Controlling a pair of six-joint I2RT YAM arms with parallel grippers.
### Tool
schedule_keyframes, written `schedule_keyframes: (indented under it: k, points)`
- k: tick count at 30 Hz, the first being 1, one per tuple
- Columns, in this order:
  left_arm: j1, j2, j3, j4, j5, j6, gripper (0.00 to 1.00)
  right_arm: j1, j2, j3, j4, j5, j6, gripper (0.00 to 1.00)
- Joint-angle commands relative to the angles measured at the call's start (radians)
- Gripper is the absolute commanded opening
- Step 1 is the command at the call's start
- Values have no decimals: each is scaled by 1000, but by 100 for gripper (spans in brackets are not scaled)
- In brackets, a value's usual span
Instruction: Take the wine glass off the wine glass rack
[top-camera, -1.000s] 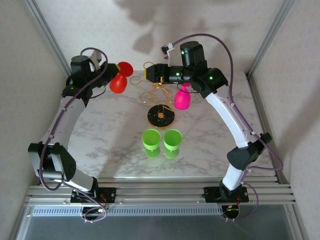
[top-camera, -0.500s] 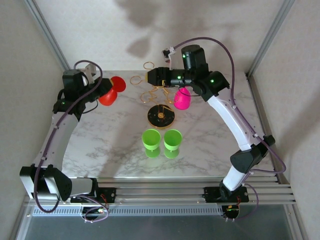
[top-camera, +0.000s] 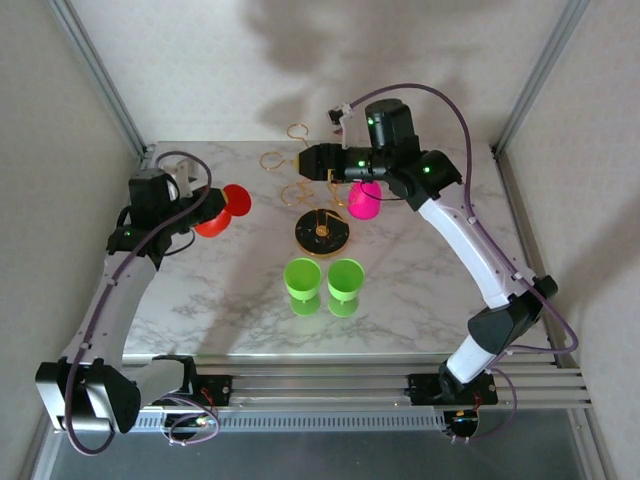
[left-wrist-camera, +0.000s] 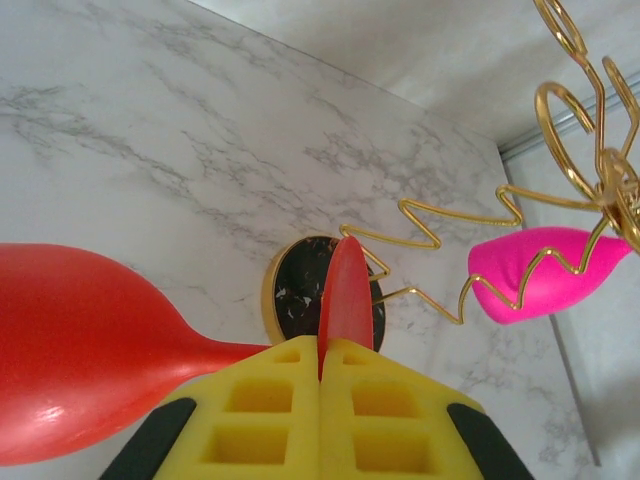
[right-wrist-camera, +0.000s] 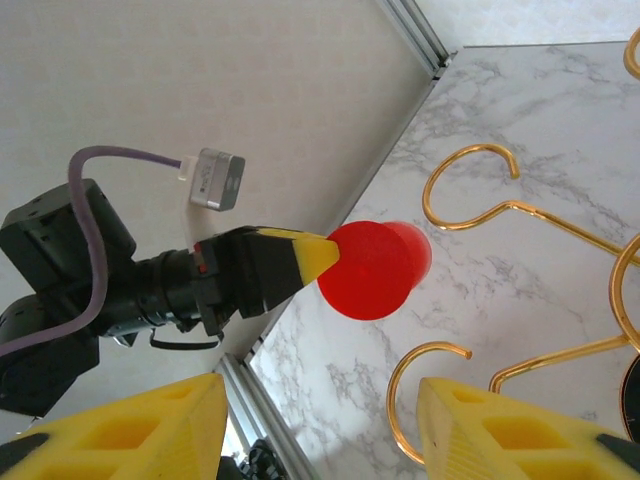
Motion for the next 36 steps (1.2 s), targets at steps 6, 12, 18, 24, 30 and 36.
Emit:
schedule_keyframes:
  k: [6,12,18,24,30,36]
  points:
    - [0,-70,-39,21,30,170,0,-6,-55,-75,41,-21,19,53]
    - [-29,-70,-72,2,24,267,0,-6,-82,-121,47,-19,18,53]
    - [-133,-73,-71,-65,-113,399,0,-7,-99,-159,45,-18,17,53]
    - [-152,-105,-92,-92,-186,476,0,-7,-108,-173,34,-18,11,53]
    - [-153,-176,-137,-72,-197,529,0,-7,-110,-198,48,-25,15,53]
    - [-155,-180,-142,-121,-222,608,0,-6,-108,-220,69,-38,25,52]
